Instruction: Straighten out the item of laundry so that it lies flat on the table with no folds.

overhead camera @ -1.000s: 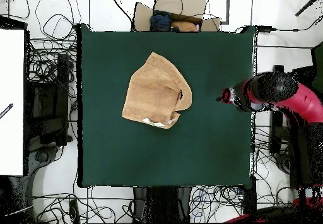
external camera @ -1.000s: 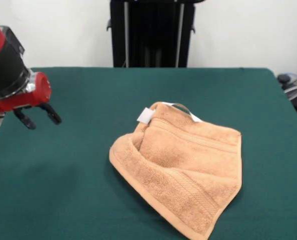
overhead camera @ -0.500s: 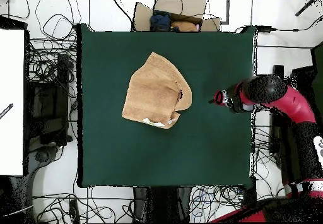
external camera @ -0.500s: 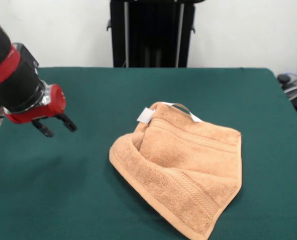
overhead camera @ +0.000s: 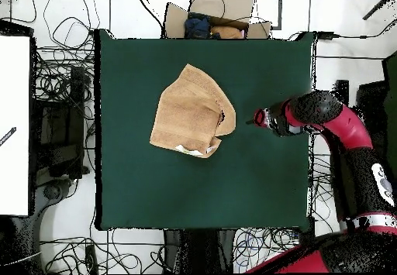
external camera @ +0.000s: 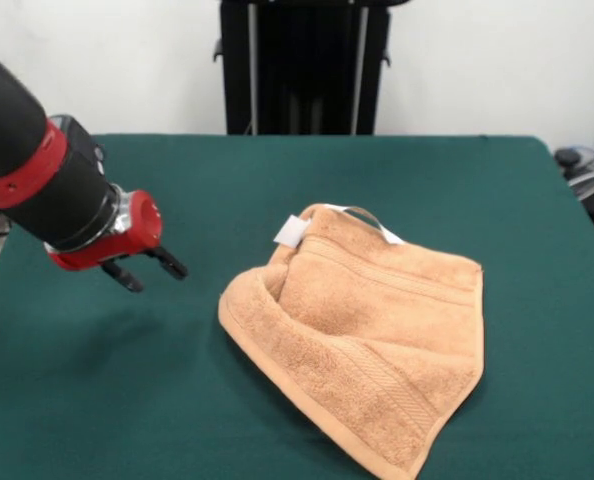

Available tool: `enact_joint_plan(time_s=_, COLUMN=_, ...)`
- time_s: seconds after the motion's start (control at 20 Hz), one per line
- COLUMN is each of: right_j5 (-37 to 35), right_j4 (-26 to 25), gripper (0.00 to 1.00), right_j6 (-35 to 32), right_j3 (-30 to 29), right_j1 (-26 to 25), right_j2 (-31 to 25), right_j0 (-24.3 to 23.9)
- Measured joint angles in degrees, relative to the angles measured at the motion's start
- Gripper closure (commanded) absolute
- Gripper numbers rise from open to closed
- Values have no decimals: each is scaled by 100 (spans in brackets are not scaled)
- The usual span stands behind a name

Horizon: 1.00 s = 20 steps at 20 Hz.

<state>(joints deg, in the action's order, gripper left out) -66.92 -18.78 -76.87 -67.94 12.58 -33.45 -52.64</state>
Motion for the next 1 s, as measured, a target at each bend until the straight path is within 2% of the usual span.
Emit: enact_joint_plan(time_s=1.0, right_j5=56, right_j4=178, gripper=0, right_j6=0, right_j3=1, right_j1=-62, right_j2=-187, right_j0=15)
